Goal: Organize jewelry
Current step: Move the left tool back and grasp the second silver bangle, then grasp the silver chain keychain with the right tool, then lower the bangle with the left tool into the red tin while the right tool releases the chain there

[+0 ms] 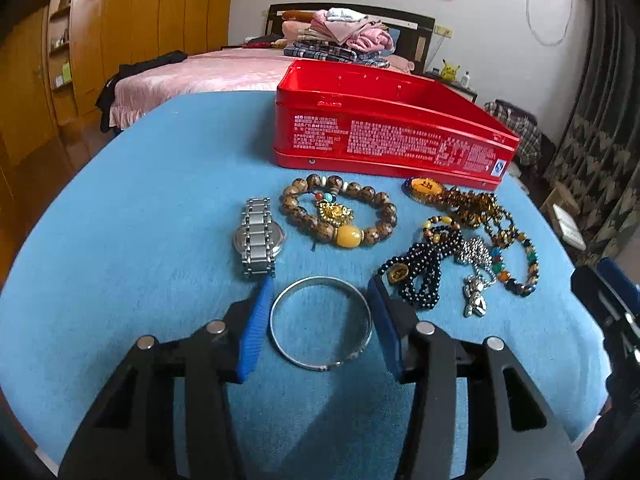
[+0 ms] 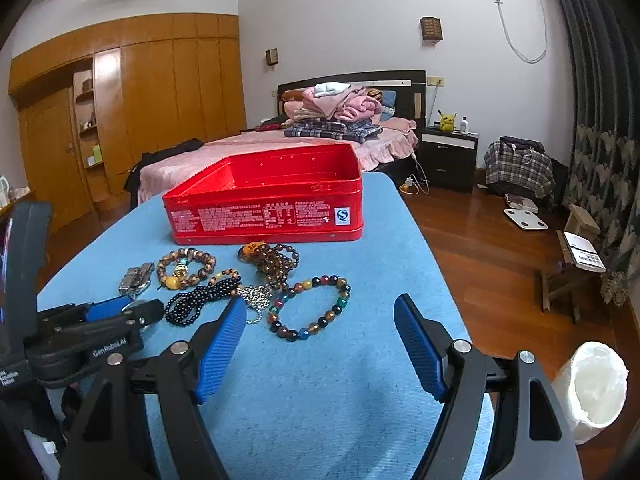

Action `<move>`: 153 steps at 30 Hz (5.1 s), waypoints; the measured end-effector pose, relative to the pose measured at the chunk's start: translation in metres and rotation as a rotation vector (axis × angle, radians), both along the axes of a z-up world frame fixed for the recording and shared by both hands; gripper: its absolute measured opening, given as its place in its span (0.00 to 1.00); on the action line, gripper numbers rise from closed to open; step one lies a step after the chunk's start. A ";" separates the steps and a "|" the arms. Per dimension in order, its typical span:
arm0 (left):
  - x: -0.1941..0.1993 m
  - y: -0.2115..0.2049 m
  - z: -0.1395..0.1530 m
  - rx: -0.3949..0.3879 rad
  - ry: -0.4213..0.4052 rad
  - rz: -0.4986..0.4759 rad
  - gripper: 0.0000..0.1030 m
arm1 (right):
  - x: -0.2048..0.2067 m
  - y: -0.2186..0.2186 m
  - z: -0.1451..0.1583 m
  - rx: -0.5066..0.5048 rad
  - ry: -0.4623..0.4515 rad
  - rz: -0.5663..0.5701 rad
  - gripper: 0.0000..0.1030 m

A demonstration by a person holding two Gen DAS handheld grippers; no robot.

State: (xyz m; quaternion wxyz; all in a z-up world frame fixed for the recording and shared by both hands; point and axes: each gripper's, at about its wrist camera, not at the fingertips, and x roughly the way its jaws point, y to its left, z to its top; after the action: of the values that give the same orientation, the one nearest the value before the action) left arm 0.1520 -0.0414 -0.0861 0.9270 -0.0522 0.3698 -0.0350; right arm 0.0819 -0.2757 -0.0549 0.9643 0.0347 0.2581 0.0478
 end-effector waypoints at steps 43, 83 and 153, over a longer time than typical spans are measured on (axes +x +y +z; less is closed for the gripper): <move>-0.029 0.041 0.017 0.050 -0.134 0.073 0.45 | 0.067 0.050 -0.016 0.034 0.284 0.086 0.47; -0.028 0.028 0.017 0.056 -0.134 0.044 0.45 | 0.064 0.051 -0.018 0.002 0.275 0.168 0.29; 0.143 -0.024 0.095 -0.005 -0.278 -0.033 0.45 | 0.193 0.009 0.082 0.127 0.044 0.157 0.13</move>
State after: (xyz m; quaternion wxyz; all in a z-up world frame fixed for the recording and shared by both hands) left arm 0.2948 -0.0658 0.0093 0.9685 -0.0431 0.2385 -0.0580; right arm 0.2750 -0.2662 0.0267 0.9475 0.0766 0.2776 0.1390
